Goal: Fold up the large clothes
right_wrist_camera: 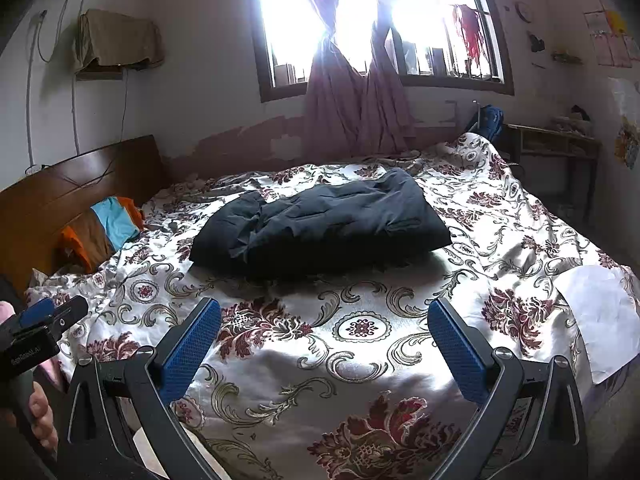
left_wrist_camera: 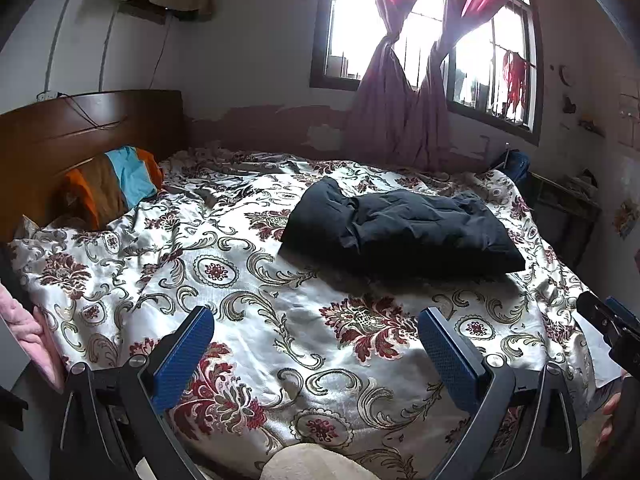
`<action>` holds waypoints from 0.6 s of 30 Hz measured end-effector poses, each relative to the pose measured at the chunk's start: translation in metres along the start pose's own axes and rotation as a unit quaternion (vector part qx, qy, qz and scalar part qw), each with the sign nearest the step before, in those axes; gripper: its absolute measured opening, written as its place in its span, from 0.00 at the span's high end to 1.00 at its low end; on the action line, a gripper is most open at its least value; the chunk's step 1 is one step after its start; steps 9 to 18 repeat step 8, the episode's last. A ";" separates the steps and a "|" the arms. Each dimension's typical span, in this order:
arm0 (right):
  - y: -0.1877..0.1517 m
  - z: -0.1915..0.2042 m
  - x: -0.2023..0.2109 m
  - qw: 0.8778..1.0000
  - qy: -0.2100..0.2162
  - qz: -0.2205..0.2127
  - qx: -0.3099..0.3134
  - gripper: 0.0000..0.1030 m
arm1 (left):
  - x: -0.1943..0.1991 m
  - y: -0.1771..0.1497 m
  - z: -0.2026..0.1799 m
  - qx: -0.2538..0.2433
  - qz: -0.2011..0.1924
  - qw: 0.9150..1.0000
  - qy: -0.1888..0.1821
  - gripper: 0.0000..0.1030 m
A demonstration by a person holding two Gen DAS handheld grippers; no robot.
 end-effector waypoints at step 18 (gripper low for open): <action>-0.001 0.000 -0.001 1.000 -0.002 0.003 -0.002 0.02 | 0.000 0.001 0.003 0.010 0.000 1.000 -0.004 0.00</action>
Point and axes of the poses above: each gripper's, at about its wrist camera, not at the fingertips, and x roughly against the way its jaws point, z to its left, y to its top, the point moved 4 cm from there along -x, roughly the way its jaws point, and after that the axes turned 13 degrees about -y, right-handed, at the moved point
